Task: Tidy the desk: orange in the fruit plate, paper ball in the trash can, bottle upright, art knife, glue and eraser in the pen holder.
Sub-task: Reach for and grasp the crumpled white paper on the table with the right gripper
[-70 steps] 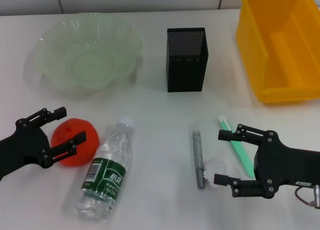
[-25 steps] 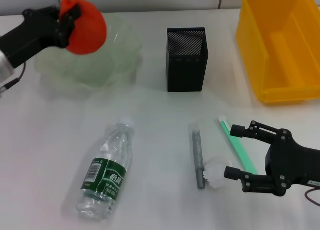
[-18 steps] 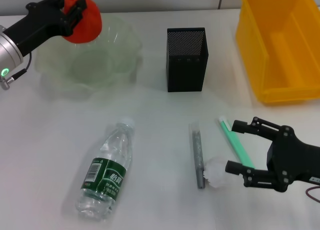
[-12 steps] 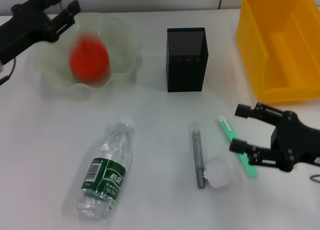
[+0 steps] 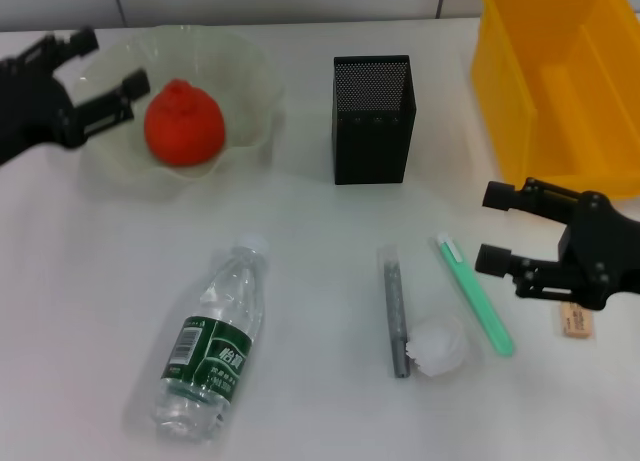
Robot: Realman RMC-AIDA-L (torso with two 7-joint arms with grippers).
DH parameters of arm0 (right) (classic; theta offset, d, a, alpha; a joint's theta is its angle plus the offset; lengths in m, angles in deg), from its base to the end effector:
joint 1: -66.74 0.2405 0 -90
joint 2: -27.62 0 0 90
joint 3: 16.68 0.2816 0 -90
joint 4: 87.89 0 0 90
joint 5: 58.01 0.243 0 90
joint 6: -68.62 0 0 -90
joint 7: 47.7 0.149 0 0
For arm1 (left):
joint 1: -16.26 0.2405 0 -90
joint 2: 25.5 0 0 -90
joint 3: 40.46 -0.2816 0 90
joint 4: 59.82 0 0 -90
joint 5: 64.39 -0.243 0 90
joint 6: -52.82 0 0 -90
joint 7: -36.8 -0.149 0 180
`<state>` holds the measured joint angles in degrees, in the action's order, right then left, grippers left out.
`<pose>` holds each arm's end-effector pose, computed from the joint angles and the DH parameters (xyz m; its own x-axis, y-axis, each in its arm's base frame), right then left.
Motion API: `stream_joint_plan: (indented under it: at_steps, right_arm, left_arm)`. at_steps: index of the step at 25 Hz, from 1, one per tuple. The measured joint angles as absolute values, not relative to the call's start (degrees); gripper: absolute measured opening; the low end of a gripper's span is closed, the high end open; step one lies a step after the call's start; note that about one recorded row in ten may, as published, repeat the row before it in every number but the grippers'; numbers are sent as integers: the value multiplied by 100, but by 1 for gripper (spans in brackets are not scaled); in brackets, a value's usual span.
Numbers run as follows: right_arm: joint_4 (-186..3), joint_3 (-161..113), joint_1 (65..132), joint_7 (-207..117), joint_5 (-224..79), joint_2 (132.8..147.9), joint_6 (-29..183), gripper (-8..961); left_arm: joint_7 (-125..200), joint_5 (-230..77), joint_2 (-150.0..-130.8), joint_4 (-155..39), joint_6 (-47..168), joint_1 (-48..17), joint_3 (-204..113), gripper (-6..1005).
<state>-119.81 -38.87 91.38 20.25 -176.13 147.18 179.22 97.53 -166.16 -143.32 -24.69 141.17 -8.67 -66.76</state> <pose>0.3213 0.2914 0.0004 0.6369 -0.2672 -0.7231 -0.4071 -0.9131 -0.0211 -0.3423 0.3606 0.0425 0.7418 0.0474 0.6689 0.4791 -0.7354 -0.4792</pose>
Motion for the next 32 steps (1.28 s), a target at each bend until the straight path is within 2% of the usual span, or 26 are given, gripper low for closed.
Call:
stream_joint_plan:
  at_steps: [2,6,8,9,10,15,22,32]
  right_arm:
    - [-12376,-3928,9157,2484,-17546,14726,17944,838]
    - [-13725,-4371,9221,3793,-17444,14736,17891,838]
    - [-15043,-5283,9213,4804,-17503,14732,17627,838]
    - [-15043,-5283,9213,4804,-17503,14732,17627,838]
    - [-15870,-6044,9203,5561,-17697,14705,17452,838]
    - [-17636,-7612,9268,7096,-18879,14715,17486,838]
    - [-17975,-8834,9387,8201,-19278,14720,17461,838]
    - [-17157,-10221,9484,8772,-19532,14722,16478,837]
  left_arm:
    - [9751,-16618,-14336,-2424,14189,-799,-6731,842]
    - [9637,-16651,-14334,-2360,14540,-567,-7136,842]
    - [9591,-16652,-14334,-2360,14602,-517,-7231,842]
    - [9591,-16652,-14334,-2360,14602,-517,-7231,842]
    - [9299,-16612,-14395,-2454,14679,-370,-7348,842]
    - [9176,-16576,-14409,-2719,14685,-417,-7337,841]
    - [9006,-16573,-14420,-2951,14618,-523,-7393,841]
    - [8977,-16658,-14377,-2962,14649,-497,-8144,842]
